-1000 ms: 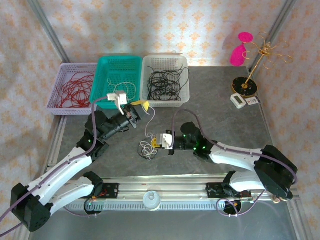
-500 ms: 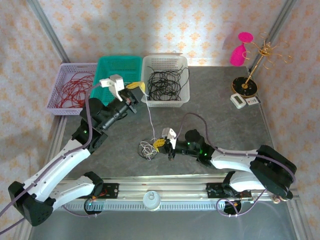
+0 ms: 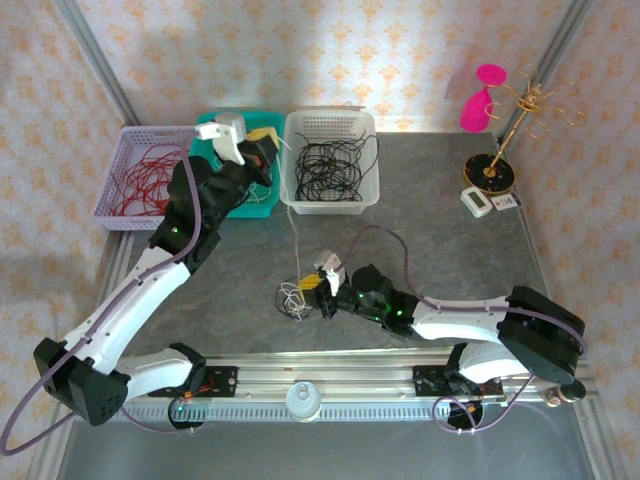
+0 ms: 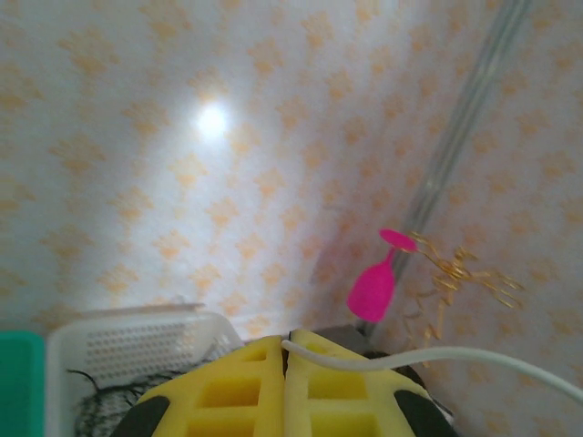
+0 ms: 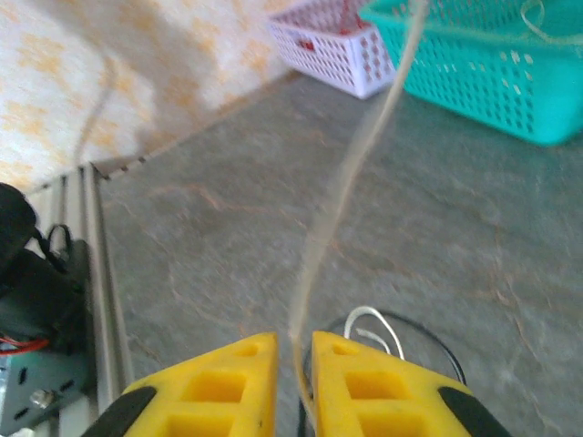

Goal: Untangle the cables

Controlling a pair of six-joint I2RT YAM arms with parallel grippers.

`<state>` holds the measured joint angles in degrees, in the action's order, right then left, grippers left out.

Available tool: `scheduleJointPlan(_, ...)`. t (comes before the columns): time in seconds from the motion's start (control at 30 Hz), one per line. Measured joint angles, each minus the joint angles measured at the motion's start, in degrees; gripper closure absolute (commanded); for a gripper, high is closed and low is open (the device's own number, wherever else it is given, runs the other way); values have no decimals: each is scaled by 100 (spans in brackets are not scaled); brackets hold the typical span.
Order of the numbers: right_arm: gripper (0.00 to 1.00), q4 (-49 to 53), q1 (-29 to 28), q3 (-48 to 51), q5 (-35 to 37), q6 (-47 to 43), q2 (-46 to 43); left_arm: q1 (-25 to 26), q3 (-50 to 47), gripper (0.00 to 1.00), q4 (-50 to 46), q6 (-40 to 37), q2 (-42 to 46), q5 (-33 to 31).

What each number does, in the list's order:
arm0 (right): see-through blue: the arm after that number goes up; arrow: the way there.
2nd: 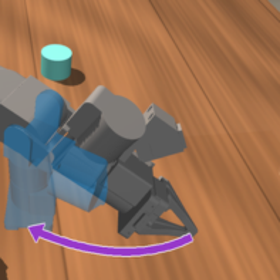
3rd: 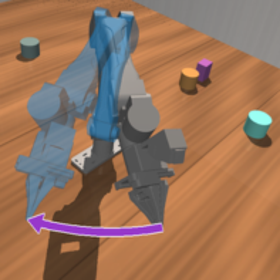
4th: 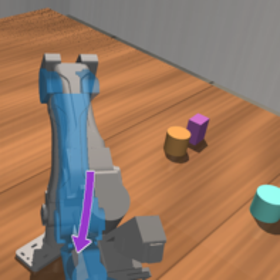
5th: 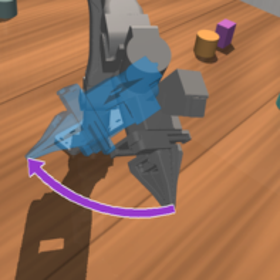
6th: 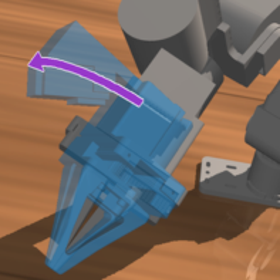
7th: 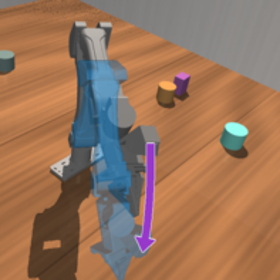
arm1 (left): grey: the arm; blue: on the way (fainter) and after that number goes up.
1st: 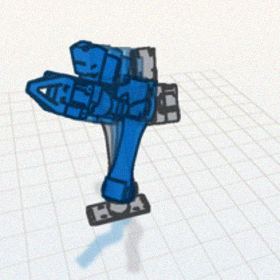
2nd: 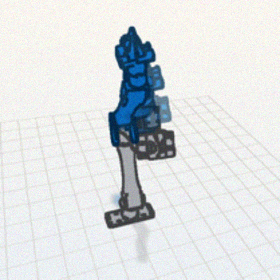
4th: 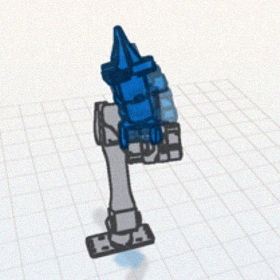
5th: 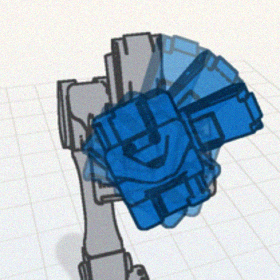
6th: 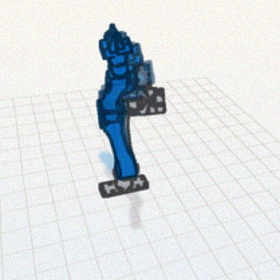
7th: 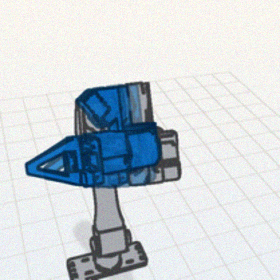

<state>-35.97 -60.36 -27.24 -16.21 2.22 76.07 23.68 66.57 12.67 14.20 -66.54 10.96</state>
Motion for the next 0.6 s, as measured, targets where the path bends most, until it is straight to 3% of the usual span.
scheduleJointPlan(0.27,69,1014,0,-210,363,492,2,-1080,505,100,210,-68,-960,-39)
scheduleJointPlan(0.6,68,1526,0,-31,643,833,-916,-1779,1694,100,232,42,-2549,393)
